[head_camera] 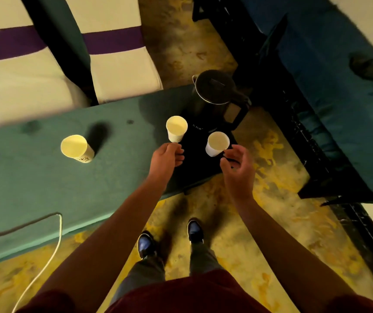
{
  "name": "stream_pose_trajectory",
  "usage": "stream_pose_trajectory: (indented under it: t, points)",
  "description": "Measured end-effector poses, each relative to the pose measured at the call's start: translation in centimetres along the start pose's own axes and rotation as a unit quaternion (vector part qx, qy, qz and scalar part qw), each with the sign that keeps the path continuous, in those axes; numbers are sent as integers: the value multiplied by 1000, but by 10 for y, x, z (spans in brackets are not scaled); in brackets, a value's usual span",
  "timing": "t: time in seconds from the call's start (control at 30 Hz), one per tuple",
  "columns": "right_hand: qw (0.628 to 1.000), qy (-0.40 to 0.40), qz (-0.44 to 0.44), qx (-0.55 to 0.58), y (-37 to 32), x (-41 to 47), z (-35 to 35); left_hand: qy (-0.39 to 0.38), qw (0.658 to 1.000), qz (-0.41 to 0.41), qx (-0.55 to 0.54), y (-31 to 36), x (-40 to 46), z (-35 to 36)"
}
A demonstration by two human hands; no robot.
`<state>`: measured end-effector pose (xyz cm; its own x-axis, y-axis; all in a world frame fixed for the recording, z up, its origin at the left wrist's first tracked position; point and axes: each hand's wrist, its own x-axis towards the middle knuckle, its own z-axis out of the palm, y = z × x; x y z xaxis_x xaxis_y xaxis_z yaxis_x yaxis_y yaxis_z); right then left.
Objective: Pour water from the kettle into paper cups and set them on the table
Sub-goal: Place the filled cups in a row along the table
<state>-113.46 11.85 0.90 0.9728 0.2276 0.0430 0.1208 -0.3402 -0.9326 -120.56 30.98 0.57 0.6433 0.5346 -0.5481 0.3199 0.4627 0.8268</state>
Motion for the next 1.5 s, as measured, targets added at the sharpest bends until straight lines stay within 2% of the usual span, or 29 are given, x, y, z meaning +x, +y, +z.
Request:
stream_pose_trajectory:
  t: [0.3,0.6,0.77,0.9,1.07,1.3,1.4,1.5]
  points:
    - [996,-81,-9,-43,52,69,-29,59,997,-52,2,-39,36,72]
    - [982,-172,13,-79,93,99,-23,108,991,-81,-6,-56,68,111]
    - [977,-189,21,-93,107,104,-8,111,990,-87,-6,-62,73,121]
    - [980,-174,5,-95,108,107,8,98,991,-90,-16,-64,72,124]
    - [982,-171,31,-69,106,111,24,89,990,-102,-29,-68,73,122]
    - [987,-140,41,-71,93,111,35,32,992,-116,-47,-67,66,118]
    - [988,-144,20,-59,83,111,32,18,985,-130,-113,-64,63,117]
    - [986,-158,-19,-42,66,105,25,12,961,-151,-232,-59,59,117]
